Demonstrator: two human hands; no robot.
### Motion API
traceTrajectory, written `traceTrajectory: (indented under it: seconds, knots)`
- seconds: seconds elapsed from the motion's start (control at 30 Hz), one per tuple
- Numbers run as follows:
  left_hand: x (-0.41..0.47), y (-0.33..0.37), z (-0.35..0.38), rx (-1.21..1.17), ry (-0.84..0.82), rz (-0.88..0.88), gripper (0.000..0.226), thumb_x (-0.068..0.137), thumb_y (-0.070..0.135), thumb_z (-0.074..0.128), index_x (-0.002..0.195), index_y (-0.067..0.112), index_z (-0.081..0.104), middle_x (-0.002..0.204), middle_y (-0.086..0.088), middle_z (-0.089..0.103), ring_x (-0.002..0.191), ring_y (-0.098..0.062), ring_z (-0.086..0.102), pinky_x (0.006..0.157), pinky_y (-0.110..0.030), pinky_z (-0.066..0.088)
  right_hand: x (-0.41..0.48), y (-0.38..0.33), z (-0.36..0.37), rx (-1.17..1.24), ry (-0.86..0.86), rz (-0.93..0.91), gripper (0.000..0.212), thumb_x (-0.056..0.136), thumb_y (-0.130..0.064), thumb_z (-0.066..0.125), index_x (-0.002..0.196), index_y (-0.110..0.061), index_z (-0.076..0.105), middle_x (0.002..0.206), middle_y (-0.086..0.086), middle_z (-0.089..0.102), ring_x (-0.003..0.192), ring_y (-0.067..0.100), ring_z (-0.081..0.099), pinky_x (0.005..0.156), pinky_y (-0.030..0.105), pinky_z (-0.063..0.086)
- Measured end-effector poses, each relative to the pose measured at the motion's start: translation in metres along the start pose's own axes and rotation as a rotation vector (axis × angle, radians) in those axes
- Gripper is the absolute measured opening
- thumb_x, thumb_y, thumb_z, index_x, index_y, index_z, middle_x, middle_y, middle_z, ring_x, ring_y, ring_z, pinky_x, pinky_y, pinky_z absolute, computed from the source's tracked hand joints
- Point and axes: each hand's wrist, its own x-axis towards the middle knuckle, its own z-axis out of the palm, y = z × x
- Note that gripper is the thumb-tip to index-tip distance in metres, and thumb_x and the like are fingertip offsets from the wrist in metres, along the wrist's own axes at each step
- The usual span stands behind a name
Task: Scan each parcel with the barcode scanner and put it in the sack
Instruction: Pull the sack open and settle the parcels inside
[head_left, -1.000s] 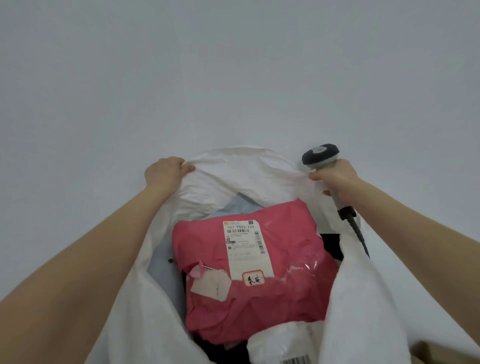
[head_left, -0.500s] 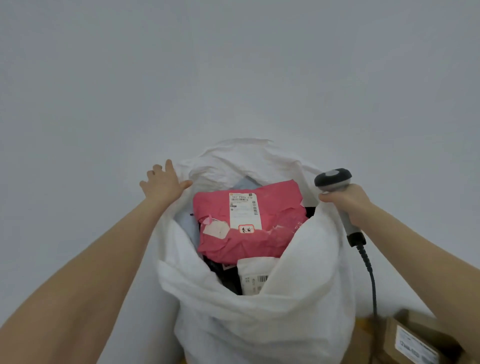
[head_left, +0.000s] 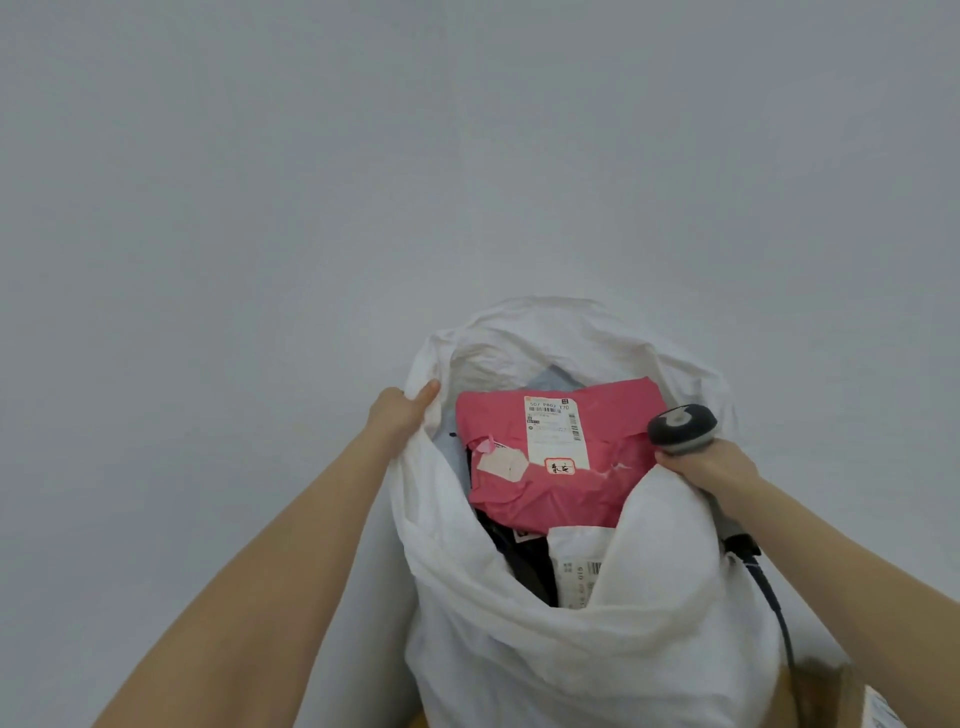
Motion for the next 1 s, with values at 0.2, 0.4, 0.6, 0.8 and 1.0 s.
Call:
traceTrajectory:
  seconds: [0.2,0.4,0.6,0.8,1.0]
  knots:
    - [0.020,-0.006,0.011,-0.218,0.044,-0.008,0.044,0.093,0.029,0.063,0.112,-0.011,0.061,0.105,-0.024,0.064,0.099,-0.037,0.063,0.079,-0.039,0.049,0.002,-0.001,0.019,0.039,0.008,0.183,0.026,0.083,-0.015,0.067,0.104,-0.001,0.061,0.096,0.015,0.063,0.093,0.034,0.062,0.080,0.037,0.051]
    - [0.071,0.065,-0.051,-0.440,0.251,0.084,0.059,0.093,0.028,0.063,0.134,-0.011,0.046,0.131,-0.024,0.056,0.115,-0.031,0.059,0.095,-0.033,0.047,0.023,-0.078,0.001,0.289,0.221,-0.055,0.020,0.080,-0.001,0.061,0.099,0.002,0.064,0.094,0.020,0.066,0.087,0.034,0.063,0.077,0.039,0.052]
    - [0.092,0.041,-0.059,-0.448,0.324,0.022,0.060,0.094,0.031,0.060,0.137,-0.007,0.044,0.136,-0.022,0.053,0.121,-0.033,0.055,0.103,-0.038,0.044,0.021,-0.102,-0.009,0.454,0.260,-0.115,0.020,0.077,0.005,0.058,0.095,-0.004,0.062,0.083,0.013,0.059,0.078,0.030,0.058,0.069,0.034,0.048]
    - [0.101,0.066,-0.069,-0.404,0.372,0.106,0.062,0.094,0.033,0.061,0.141,-0.002,0.042,0.142,-0.019,0.048,0.128,-0.031,0.049,0.107,-0.034,0.039,0.021,-0.115,-0.031,0.512,0.353,-0.191,0.016,0.076,0.004,0.060,0.074,-0.010,0.052,0.069,0.006,0.051,0.072,0.026,0.054,0.066,0.034,0.046]
    - [0.083,0.045,-0.053,0.092,0.265,0.097,0.069,0.092,0.044,0.059,0.132,-0.011,0.046,0.136,-0.028,0.051,0.124,-0.041,0.050,0.102,-0.041,0.041,0.011,-0.079,-0.032,0.395,0.282,-0.121,0.025,0.076,0.005,0.058,0.099,-0.001,0.065,0.092,0.017,0.065,0.087,0.033,0.062,0.079,0.039,0.054]
